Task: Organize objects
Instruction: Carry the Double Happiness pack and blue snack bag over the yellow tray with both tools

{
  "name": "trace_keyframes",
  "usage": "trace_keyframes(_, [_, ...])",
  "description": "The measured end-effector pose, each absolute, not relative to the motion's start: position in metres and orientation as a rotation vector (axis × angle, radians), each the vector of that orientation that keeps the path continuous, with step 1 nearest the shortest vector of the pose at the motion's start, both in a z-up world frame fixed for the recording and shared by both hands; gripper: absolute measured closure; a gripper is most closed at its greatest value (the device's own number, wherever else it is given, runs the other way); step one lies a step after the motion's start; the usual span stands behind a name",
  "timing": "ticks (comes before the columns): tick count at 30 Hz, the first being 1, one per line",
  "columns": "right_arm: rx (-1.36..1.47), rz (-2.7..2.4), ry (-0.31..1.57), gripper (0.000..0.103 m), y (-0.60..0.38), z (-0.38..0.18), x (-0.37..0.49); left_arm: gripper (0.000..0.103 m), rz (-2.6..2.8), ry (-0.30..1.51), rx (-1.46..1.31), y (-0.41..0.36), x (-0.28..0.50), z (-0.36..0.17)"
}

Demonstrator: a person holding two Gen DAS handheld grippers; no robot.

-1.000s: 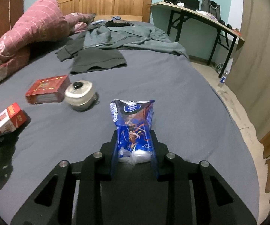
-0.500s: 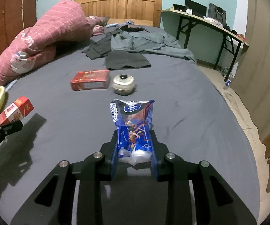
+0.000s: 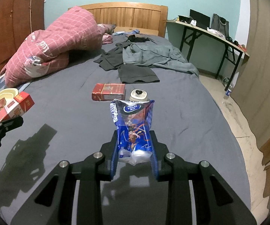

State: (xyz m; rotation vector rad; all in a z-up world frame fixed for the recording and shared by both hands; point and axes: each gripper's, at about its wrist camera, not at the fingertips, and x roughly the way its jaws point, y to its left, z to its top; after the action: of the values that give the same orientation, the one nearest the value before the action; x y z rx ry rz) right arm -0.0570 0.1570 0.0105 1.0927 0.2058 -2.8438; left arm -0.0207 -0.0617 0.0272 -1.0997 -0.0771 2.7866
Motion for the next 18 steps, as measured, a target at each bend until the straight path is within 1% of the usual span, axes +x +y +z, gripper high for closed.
trace_keyframes(7, [1.068, -2.837, 0.25, 0.073, 0.139, 0.023, -0.059, 0.048, 2.815, -0.078, -1.074, -0.072, -0.016, 0.043])
trace_keyframes(11, [1.039, -2.804, 0.229, 0.073, 0.116, 0.034, -0.063, 0.048, 2.858, -0.098, -1.066, -0.096, -0.004, 0.053])
trace_keyframes(18, [1.004, -2.755, 0.281, 0.073, 0.064, 0.042, -0.066, 0.048, 2.938, -0.137, -1.058, -0.144, 0.016, 0.066])
